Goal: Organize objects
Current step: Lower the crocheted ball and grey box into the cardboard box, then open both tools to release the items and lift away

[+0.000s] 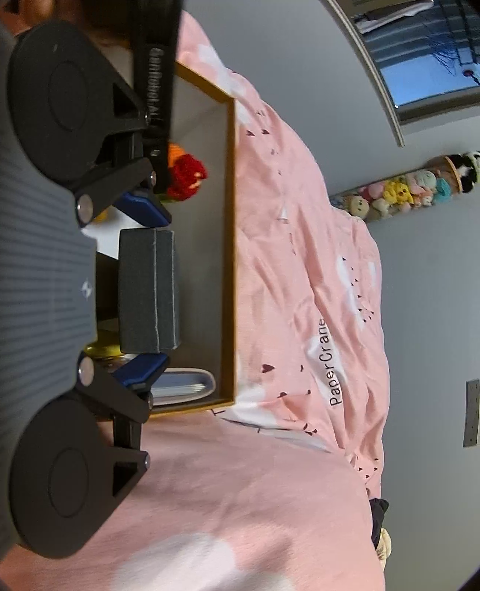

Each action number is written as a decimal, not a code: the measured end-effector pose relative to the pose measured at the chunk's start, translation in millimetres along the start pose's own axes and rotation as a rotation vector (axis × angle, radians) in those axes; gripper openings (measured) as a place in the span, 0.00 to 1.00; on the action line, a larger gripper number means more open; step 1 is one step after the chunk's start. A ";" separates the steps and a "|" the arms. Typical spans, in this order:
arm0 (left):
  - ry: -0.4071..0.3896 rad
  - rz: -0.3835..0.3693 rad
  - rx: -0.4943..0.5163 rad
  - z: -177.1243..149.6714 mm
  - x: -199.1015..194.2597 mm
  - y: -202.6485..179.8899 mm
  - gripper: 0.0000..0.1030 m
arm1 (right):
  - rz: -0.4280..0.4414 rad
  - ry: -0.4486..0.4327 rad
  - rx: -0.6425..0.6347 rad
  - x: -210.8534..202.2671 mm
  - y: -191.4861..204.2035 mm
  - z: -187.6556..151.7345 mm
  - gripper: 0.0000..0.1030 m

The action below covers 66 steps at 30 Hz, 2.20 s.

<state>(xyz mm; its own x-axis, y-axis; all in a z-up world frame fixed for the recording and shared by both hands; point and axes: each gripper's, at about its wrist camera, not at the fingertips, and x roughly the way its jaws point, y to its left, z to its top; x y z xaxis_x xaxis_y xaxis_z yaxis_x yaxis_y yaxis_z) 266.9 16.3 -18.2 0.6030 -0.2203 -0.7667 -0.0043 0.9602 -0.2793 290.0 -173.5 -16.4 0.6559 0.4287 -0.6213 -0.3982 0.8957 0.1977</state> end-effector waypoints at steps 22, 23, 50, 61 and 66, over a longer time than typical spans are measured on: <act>0.108 0.031 0.028 1.8 29.3 -0.2 0.45 | -0.013 0.024 -0.053 8.8 0.5 -8.3 0.29; 0.113 0.029 0.031 1.6 30.8 -1.0 0.45 | -0.026 0.033 -0.043 11.6 -1.3 -6.3 0.26; 0.220 -0.056 -0.010 2.5 56.8 -9.1 0.48 | -0.065 -0.076 0.066 3.3 -25.4 -3.2 0.26; 0.076 -0.009 0.046 -3.8 -11.8 -23.3 0.50 | -0.097 -0.096 -0.010 -34.9 -3.7 -5.0 0.55; -0.022 0.023 0.087 -11.2 -56.7 -35.4 0.53 | -0.078 -0.102 -0.001 -70.8 4.6 -10.1 0.61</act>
<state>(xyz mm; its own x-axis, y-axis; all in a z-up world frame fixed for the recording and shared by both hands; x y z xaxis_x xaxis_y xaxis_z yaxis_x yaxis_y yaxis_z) 224.0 -7.1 28.6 0.6211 -0.1953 -0.7590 0.0506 0.9764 -0.2098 235.3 -200.9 20.8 0.7466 0.3672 -0.5548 -0.3435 0.9269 0.1512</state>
